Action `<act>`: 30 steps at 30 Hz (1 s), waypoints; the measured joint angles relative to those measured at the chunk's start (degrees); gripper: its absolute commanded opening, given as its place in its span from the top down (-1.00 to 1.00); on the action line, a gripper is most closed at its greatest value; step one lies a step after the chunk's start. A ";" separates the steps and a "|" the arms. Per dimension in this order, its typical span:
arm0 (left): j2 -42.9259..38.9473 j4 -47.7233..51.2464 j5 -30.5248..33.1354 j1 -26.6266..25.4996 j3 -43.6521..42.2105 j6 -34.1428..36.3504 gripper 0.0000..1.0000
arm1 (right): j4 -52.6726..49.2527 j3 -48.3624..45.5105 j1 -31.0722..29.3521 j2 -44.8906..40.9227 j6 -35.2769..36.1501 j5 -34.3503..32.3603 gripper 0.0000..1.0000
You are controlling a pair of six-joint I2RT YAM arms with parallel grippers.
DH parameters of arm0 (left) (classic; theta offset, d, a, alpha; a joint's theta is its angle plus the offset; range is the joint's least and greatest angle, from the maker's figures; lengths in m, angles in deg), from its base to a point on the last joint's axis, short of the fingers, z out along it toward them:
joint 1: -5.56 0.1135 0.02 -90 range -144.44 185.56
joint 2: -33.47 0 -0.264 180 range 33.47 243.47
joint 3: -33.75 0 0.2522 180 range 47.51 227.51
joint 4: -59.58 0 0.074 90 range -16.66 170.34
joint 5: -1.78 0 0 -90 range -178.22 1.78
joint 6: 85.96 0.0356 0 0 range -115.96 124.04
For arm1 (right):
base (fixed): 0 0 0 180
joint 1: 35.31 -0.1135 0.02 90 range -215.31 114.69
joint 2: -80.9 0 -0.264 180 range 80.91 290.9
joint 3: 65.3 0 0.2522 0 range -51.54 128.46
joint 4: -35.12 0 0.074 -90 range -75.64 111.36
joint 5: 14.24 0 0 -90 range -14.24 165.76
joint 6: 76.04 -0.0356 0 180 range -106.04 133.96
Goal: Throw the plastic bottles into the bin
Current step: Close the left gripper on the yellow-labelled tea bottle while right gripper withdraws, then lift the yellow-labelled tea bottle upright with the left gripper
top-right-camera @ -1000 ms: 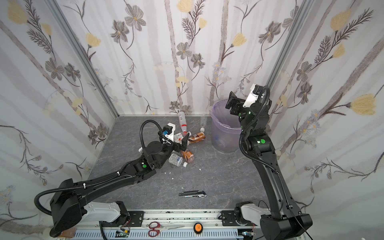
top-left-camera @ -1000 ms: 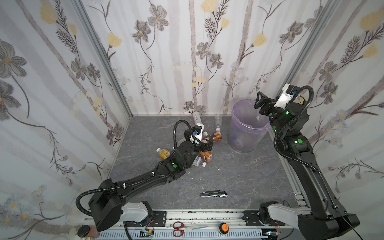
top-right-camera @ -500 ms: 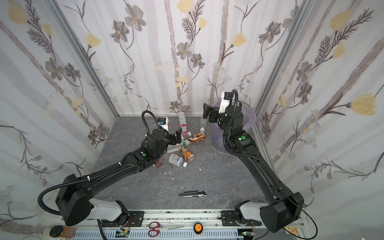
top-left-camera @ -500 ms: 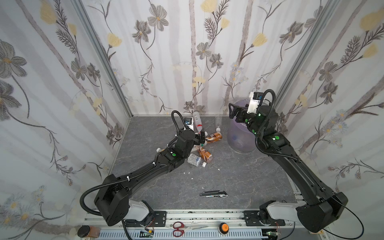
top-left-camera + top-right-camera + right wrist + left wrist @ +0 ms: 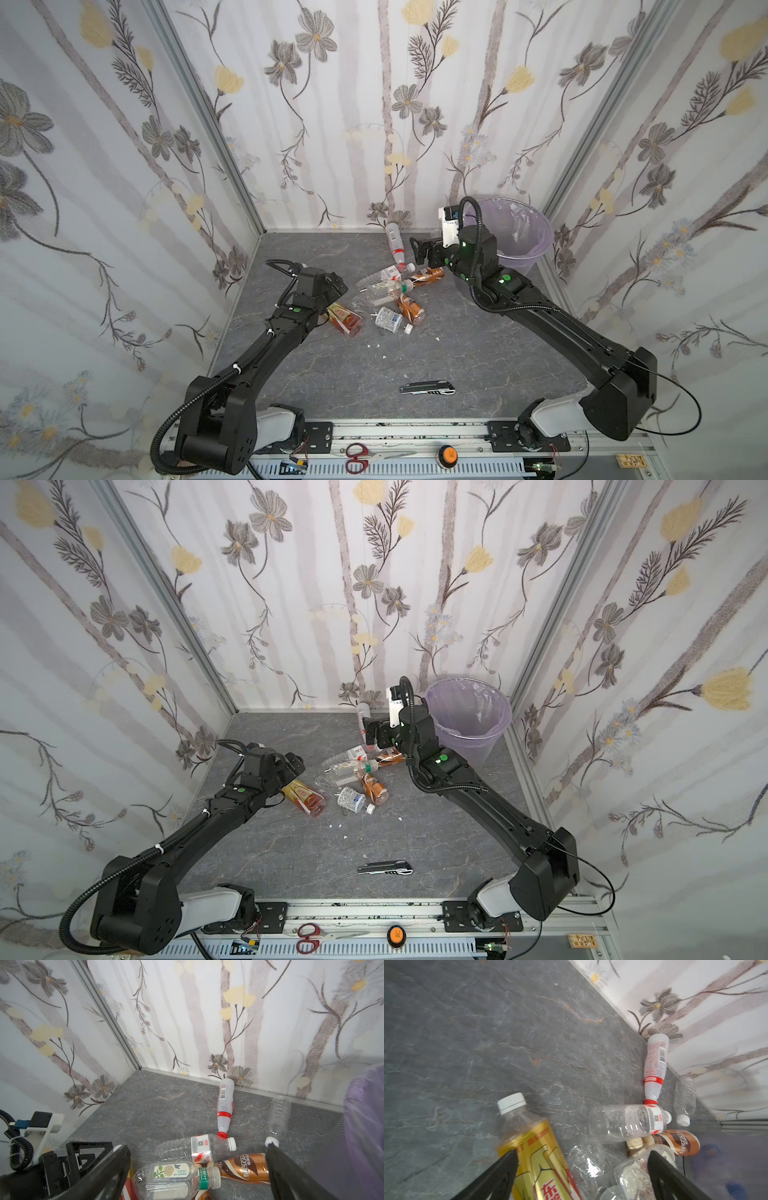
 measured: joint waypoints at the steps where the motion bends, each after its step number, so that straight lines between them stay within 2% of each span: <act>1: -0.28 0.55 -1.20 0.72 -0.46 -0.46 -1.00 | -0.66 -0.07 -0.81 0.96 0.85 -0.61 -0.99; 11: 7.78 5.92 -7.06 2.56 -0.76 -3.37 -1.00 | -2.69 -0.09 -3.93 3.91 5.27 -7.67 -0.99; 22: 12.94 6.45 -9.75 2.58 0.11 -4.37 -1.00 | -4.46 -0.83 -8.96 4.76 7.45 -19.89 -0.99; 30: 15.45 6.49 -10.75 2.54 1.07 -4.52 -0.94 | -3.82 -1.84 -9.86 4.42 8.50 -24.26 -0.99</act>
